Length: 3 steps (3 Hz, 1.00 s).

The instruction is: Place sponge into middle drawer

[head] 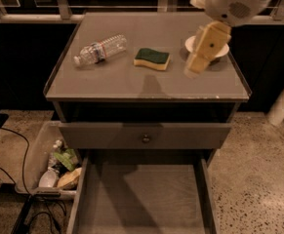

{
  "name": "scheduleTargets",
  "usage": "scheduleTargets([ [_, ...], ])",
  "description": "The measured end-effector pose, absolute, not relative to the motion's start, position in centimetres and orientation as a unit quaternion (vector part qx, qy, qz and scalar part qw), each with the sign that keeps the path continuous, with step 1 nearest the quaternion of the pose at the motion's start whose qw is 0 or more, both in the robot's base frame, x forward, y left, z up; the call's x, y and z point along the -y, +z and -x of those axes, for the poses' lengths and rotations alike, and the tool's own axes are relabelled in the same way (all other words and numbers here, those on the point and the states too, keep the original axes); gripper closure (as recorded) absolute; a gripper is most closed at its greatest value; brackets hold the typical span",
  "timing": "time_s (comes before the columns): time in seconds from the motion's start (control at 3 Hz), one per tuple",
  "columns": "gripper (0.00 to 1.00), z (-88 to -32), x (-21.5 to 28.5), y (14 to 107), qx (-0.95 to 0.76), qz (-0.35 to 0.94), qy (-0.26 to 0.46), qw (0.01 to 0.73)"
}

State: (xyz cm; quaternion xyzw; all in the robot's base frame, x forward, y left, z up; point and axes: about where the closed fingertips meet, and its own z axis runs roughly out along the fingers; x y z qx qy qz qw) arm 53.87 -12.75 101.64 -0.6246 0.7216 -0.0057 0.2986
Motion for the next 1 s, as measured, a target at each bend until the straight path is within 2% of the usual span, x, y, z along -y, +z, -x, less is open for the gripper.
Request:
scheduleTargets([
  [0.33,0.00,-59.9,10.7,100.8,-0.726,0.606,0.021,0.323],
  [1.0,0.00,-61.0,10.6,99.9,-0.723,0.605,0.024,0.332],
])
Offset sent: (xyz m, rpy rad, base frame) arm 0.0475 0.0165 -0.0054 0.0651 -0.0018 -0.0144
